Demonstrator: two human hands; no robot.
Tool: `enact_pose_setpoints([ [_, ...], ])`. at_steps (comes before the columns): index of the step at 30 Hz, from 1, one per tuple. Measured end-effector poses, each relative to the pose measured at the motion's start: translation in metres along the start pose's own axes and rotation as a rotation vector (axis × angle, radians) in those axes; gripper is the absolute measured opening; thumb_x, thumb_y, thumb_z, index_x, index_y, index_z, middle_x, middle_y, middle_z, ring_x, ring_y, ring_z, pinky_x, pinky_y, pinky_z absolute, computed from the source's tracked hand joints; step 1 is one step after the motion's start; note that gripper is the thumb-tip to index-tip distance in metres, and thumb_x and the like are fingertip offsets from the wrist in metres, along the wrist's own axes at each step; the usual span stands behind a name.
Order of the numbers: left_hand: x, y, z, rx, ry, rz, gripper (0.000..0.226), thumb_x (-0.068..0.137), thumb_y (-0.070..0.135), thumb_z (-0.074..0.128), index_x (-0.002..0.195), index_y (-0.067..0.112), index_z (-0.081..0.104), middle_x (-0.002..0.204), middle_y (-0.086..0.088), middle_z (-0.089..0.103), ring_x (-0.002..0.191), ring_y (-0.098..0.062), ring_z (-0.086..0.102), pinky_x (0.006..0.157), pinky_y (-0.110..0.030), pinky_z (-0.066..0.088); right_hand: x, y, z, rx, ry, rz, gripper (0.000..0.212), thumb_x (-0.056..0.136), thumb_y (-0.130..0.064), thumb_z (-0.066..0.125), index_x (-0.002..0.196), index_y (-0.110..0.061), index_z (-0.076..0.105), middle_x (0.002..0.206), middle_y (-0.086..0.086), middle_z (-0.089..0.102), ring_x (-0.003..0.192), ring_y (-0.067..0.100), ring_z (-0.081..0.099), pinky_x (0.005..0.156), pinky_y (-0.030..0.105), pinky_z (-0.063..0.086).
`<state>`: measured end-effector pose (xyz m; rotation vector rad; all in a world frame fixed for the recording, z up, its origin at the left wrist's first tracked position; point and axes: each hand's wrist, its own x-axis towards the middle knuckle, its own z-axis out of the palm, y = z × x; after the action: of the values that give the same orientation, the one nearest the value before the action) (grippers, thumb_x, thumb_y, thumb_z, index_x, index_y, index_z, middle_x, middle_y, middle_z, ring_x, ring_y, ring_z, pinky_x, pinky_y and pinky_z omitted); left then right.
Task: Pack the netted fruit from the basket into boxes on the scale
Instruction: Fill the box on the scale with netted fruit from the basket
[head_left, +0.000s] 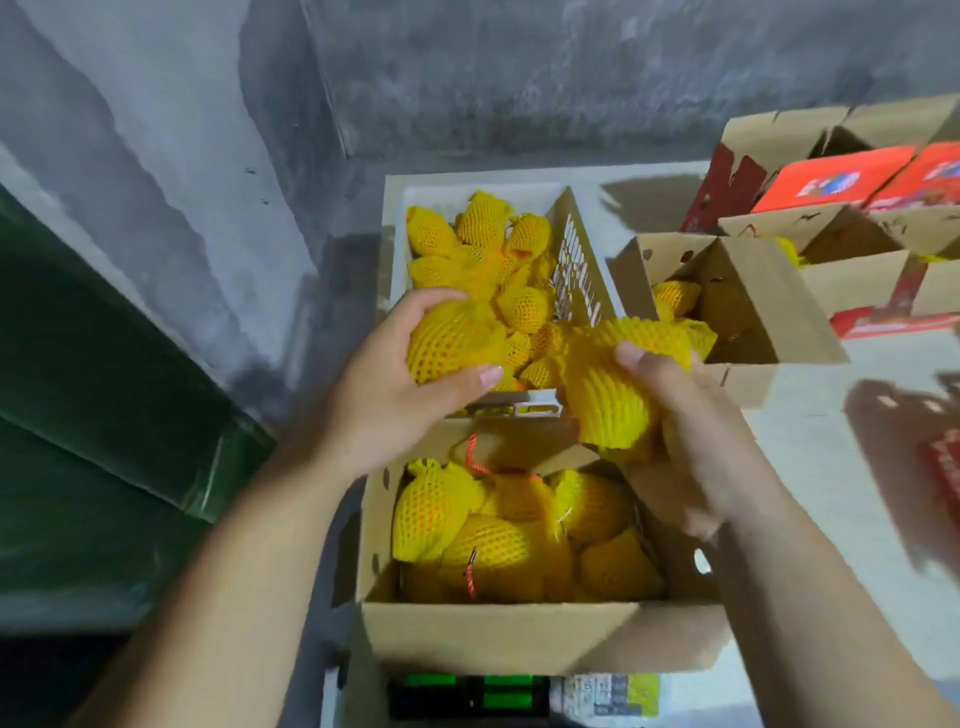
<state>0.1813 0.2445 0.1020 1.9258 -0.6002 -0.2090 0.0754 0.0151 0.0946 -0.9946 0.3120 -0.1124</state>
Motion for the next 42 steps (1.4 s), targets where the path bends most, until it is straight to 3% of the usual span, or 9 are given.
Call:
enact_pose_setpoints([
  [6,-0.119,0.002,0.014,-0.126,0.134,-0.143,0.072,0.076,0.067,0.080,0.138,0.055,0.047,0.127,0.027,0.063,0.113,0.004,0.064,0.087,-0.026,0.058,-0.050,0.015,0.004,-0.053,0.149,0.077,0.055,0.079,-0.045,0.081,0.126,-0.018,0.071,0.118,0.017,0.074,0.103,0.035,0.075,0.073,0.043,0.059],
  [9,-0.113,0.011,0.030,-0.061,-0.107,-0.165,0.101,0.085,0.064,0.073,0.159,0.057,0.006,0.150,0.041,0.035,0.131,0.022,0.039,0.102,-0.011,0.040,-0.069,0.017,0.014,0.084,0.141,0.084,0.051,0.081,-0.042,0.082,0.124,-0.017,0.072,0.115,0.018,0.075,0.094,0.033,0.076,0.067,0.041,0.060],
  [12,-0.112,0.024,0.040,-0.103,-0.130,-0.161,0.106,0.090,0.062,0.061,0.156,0.056,-0.021,0.165,0.029,0.017,0.147,0.006,0.023,0.114,-0.026,0.025,-0.083,0.020,0.027,0.252,0.125,0.104,0.029,0.082,-0.042,0.079,0.102,-0.022,0.083,0.114,0.013,0.076,0.099,0.030,0.075,0.081,0.043,0.061],
  [17,-0.146,0.019,0.033,-0.190,-0.180,-0.168,0.059,0.089,0.069,0.066,0.140,0.073,0.037,0.135,0.046,0.051,0.118,0.019,0.054,0.090,-0.003,0.048,-0.106,0.034,0.046,0.395,0.064,0.172,0.045,0.090,-0.040,0.075,0.129,-0.018,0.070,0.118,0.016,0.072,0.102,0.033,0.073,0.085,0.046,0.059],
  [19,-0.154,0.020,0.038,-0.149,-0.335,-0.153,0.051,0.093,0.064,0.066,0.133,0.078,0.038,0.133,0.044,0.056,0.121,0.016,0.056,0.097,-0.009,0.048,-0.114,0.044,0.057,0.405,-0.009,0.203,0.048,0.096,-0.037,0.068,0.138,-0.014,0.063,0.125,0.019,0.069,0.114,0.035,0.069,0.099,0.050,0.055],
  [23,-0.160,0.023,0.046,-0.149,-0.160,-0.112,0.051,0.100,0.040,0.058,0.150,0.033,0.053,0.145,0.018,0.061,0.136,-0.004,0.054,0.119,-0.044,0.040,-0.126,0.052,0.071,0.418,-0.034,0.231,0.049,0.100,-0.034,0.058,0.144,-0.012,0.060,0.143,0.018,0.062,0.137,0.033,0.056,0.116,0.047,0.042],
  [30,-0.170,0.033,0.045,-0.286,0.078,-0.016,0.035,0.102,0.022,0.067,0.135,0.030,0.068,0.125,0.014,0.075,0.120,-0.007,0.068,0.099,-0.023,0.054,-0.135,0.043,0.061,0.195,-0.086,0.159,0.051,0.103,-0.034,0.053,0.151,-0.018,0.048,0.145,0.016,0.060,0.137,0.033,0.056,0.117,0.049,0.042],
  [38,-0.183,0.045,0.064,-0.609,0.235,-0.134,0.033,0.089,0.026,0.074,0.111,0.050,0.077,0.119,0.008,0.078,0.108,-0.012,0.074,0.079,-0.024,0.060,-0.147,0.030,0.035,0.191,-0.199,0.241,0.047,0.105,-0.030,0.055,0.148,-0.012,0.051,0.143,0.018,0.062,0.135,0.035,0.057,0.109,0.055,0.048],
  [42,-0.188,0.040,0.079,-0.661,0.304,-0.190,0.032,0.087,0.020,0.071,0.113,0.038,0.078,0.119,0.002,0.077,0.108,-0.017,0.074,0.079,-0.027,0.060,-0.155,0.033,0.027,0.230,-0.187,0.244,0.043,0.105,-0.028,0.055,0.145,-0.012,0.053,0.138,0.018,0.065,0.129,0.035,0.063,0.102,0.055,0.053],
])
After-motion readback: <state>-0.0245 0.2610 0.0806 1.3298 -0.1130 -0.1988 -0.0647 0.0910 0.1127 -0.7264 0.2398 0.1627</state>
